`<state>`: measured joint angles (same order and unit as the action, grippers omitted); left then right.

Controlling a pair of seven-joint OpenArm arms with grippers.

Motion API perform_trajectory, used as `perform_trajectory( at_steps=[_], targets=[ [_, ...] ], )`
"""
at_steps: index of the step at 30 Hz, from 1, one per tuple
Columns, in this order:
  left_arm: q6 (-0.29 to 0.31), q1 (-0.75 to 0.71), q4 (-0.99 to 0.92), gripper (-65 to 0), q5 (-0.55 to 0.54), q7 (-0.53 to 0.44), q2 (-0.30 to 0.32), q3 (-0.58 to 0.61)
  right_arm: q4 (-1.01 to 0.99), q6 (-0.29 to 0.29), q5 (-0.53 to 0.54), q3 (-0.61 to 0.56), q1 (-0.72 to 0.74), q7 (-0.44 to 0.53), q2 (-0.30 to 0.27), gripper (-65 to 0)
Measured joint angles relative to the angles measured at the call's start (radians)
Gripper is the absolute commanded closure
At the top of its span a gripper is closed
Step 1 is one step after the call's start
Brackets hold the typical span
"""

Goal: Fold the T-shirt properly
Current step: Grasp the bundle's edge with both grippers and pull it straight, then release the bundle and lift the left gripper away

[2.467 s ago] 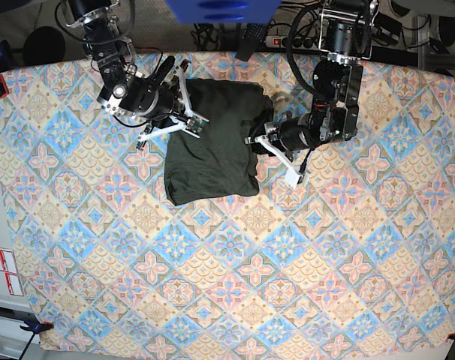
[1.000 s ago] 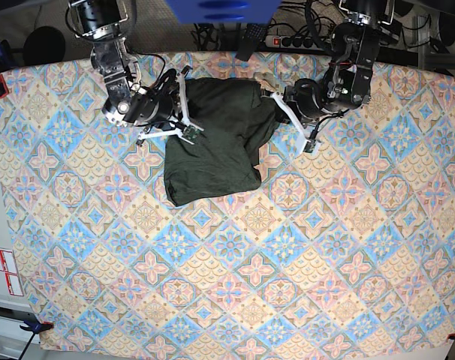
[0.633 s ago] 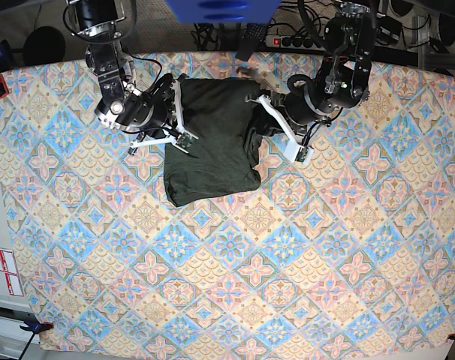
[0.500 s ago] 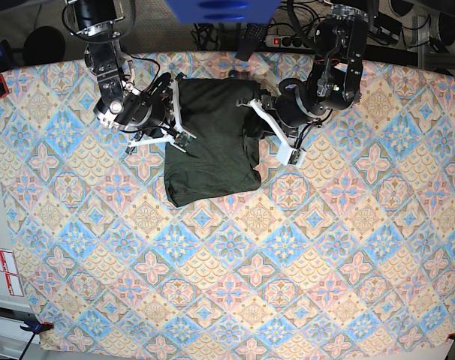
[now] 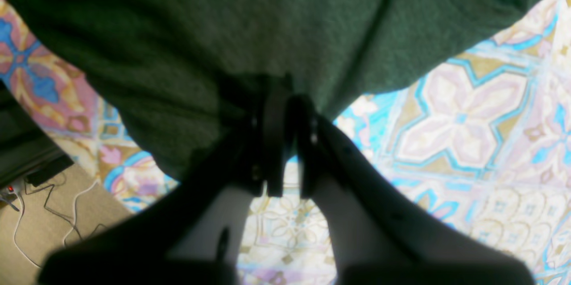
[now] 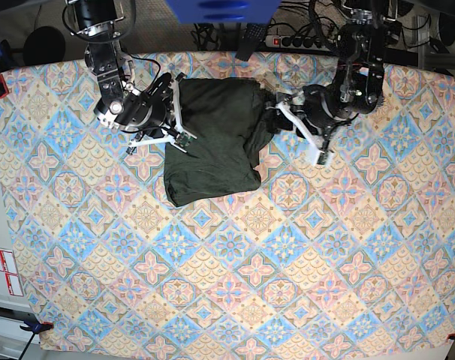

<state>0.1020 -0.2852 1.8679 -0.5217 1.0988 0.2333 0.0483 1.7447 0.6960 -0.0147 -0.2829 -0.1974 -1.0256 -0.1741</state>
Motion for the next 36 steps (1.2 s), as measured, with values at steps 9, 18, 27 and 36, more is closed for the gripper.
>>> perform_trajectory(
  at_steps=[9,18,27,36],
  targets=[
    [0.002,0.002,0.002,-46.9,-0.209,0.02,0.035,-0.113,-0.004,0.0,0.001,0.0,-0.001,0.0,0.002,-4.1],
    [0.007,0.007,-0.034,-14.0,-0.289,0.013,-0.097,0.054,-0.005,0.0,0.0,0.0,0.0,0.0,-0.003,-4.1],
    [-0.001,0.106,-0.276,-14.5,-0.2,-0.141,-0.121,0.244,-0.006,0.0,0.0,0.002,0.005,0.0,-0.003,-4.1],
    [-0.001,0.116,-0.299,-14.4,0.008,-0.165,-0.072,0.261,-0.006,0.0,0.0,0.002,0.003,0.0,-0.005,-4.1]
  ],
)
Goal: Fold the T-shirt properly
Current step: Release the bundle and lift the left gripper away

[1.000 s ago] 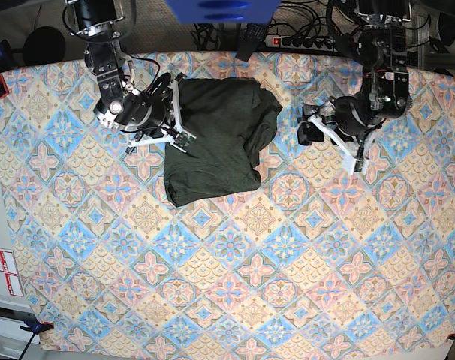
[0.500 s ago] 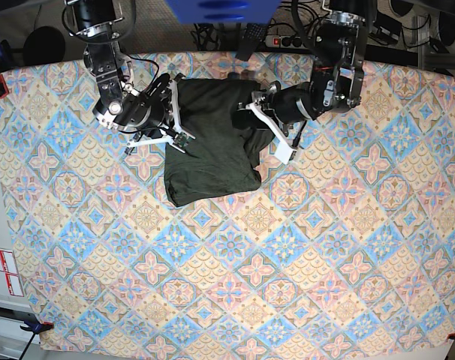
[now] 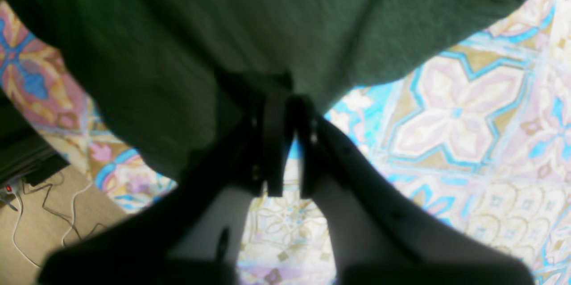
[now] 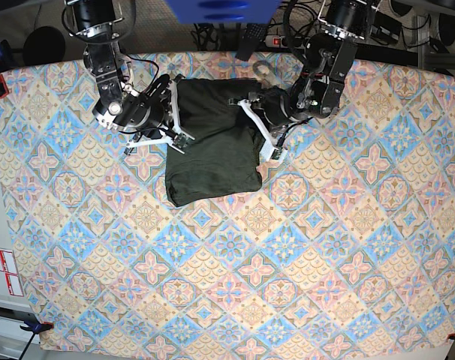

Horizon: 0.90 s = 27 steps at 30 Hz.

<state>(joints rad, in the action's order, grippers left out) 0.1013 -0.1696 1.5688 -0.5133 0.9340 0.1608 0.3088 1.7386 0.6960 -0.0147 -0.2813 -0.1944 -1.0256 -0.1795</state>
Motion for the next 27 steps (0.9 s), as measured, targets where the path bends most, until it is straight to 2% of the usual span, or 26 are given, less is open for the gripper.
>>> perform_trajectory(
  at_steps=[6,9,12,17,25,27],
  targets=[
    [0.0,-0.011,0.0,-14.4,0.014,-0.003,0.059,-0.004,0.0,0.0,0.0,0.0,-0.003,0.0,0.002,-4.1],
    [-0.047,-0.047,0.002,-14.4,0.012,-0.045,0.064,-0.061,0.0,0.0,0.0,0.0,-0.002,0.001,0.002,-4.1],
    [-0.046,-0.061,0.003,-14.4,0.009,-0.063,0.072,-0.109,0.0,0.0,0.0,0.0,-0.003,0.0,0.002,-4.1],
    [-0.056,-0.062,0.02,-14.4,0.019,-0.06,0.072,-0.113,0.0,0.0,0.0,-0.002,-0.003,0.0,0.005,-4.1],
    [-0.061,-0.137,0.256,-14.6,0.015,-0.06,0.069,-0.192,0.098,0.003,0.003,-0.003,-0.055,0.0,0.004,-4.1],
    [-0.061,-0.159,0.323,-14.5,-0.041,-0.054,0.068,-0.229,0.138,0.003,0.0,-0.009,-0.07,0.0,0.005,-4.1]
  ],
)
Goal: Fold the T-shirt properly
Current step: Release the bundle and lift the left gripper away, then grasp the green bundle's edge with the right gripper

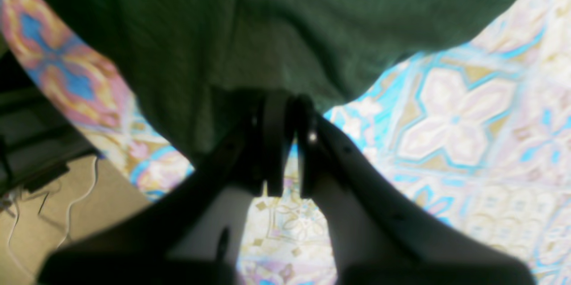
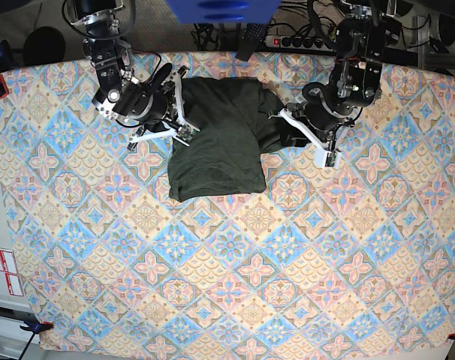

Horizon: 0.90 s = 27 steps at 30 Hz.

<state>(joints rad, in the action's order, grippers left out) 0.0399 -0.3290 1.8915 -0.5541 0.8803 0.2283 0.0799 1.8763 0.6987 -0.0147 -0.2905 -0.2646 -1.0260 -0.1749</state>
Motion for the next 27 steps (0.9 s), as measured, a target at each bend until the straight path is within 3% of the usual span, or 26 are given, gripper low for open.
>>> perform_trajectory(
  at_steps=[5,11,17,21,27],
  targets=[
    [0.0,-0.035,0.056,-14.5,-0.154,0.002,-0.01,-0.22,0.024,-0.003,-0.001,-0.142,-0.002,0.0,-0.006,-4.1],
    [-0.002,-0.053,0.053,-14.5,-0.211,0.003,0.004,-0.401,0.022,0.004,-0.001,-0.288,0.05,-0.007,0.032,-4.1],
    [0.001,-0.082,0.044,-14.5,-0.21,-0.003,0.002,-0.501,0.006,-0.003,0.002,-0.295,0.146,-0.002,0.06,-4.1],
    [0.001,-0.09,0.015,-14.5,-0.207,0.016,-0.003,-0.5,-0.099,-0.003,-0.004,-0.301,0.143,-0.019,0.064,-4.1],
    [0.001,-0.087,-0.011,-14.5,-0.208,0.006,-0.003,-0.499,-0.222,-0.004,0.003,-0.305,0.23,-0.003,0.169,-4.0]
  ],
)
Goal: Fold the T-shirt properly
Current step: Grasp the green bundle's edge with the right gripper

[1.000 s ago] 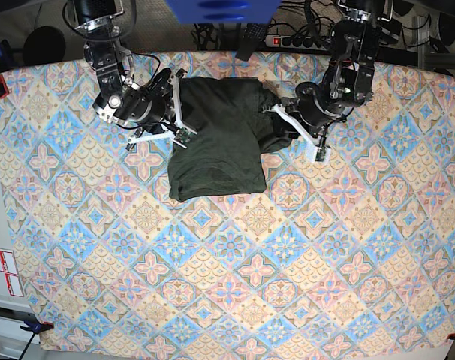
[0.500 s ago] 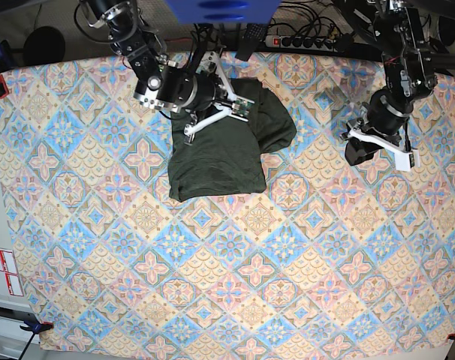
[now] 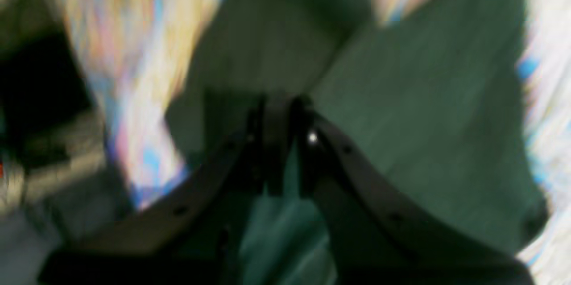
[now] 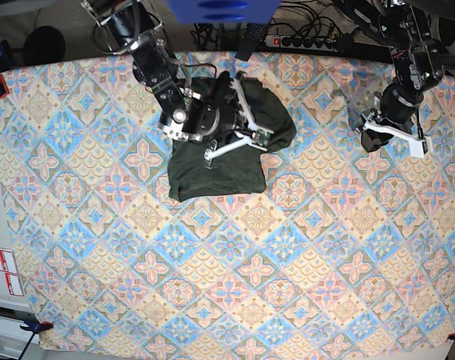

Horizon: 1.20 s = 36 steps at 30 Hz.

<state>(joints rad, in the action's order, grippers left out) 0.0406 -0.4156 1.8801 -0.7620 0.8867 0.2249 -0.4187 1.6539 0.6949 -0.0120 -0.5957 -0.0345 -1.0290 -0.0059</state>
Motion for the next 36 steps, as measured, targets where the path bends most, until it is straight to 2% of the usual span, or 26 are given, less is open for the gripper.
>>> perform_trajectory(
  at_steps=[4,7,18,23,26,30,33,36],
  targets=[
    [0.001,0.0,0.0,-14.5,0.0,-0.001,0.002,0.0,-0.068,0.001,-0.007,0.0,0.01,-0.009,0.037,0.0],
    [0.001,-0.002,-0.005,-14.5,0.001,0.0,0.0,0.0,-0.127,0.003,-0.01,0.0,0.023,-0.034,0.05,0.0],
    [0.0,0.006,-0.084,-14.5,0.001,-0.001,0.0,0.002,-0.406,0.001,-0.006,0.001,0.133,-0.02,0.138,0.0],
    [0.0,0.014,-0.084,-14.5,0.001,0.0,-0.006,0.003,-0.545,0.008,0.02,0.01,0.184,0.037,0.159,0.0],
    [0.001,0.026,-0.085,-14.5,0.001,-0.001,-0.005,0.003,-0.578,-0.04,0.045,0.013,0.185,0.084,0.159,0.0],
    [0.001,0.027,-0.085,-14.5,0.001,-0.001,-0.006,0.003,-0.58,-0.043,0.048,0.056,0.183,0.094,0.155,0.0],
    [0.0,0.028,-0.085,-14.5,0.002,0.0,-0.003,0.003,-0.572,-0.019,0.105,0.131,0.167,0.125,0.114,0.0],
    [0.0,0.033,-0.085,-14.5,0.0,0.002,-0.006,0.003,-0.531,-0.017,0.111,0.173,0.164,0.126,0.062,0.0]
  ],
)
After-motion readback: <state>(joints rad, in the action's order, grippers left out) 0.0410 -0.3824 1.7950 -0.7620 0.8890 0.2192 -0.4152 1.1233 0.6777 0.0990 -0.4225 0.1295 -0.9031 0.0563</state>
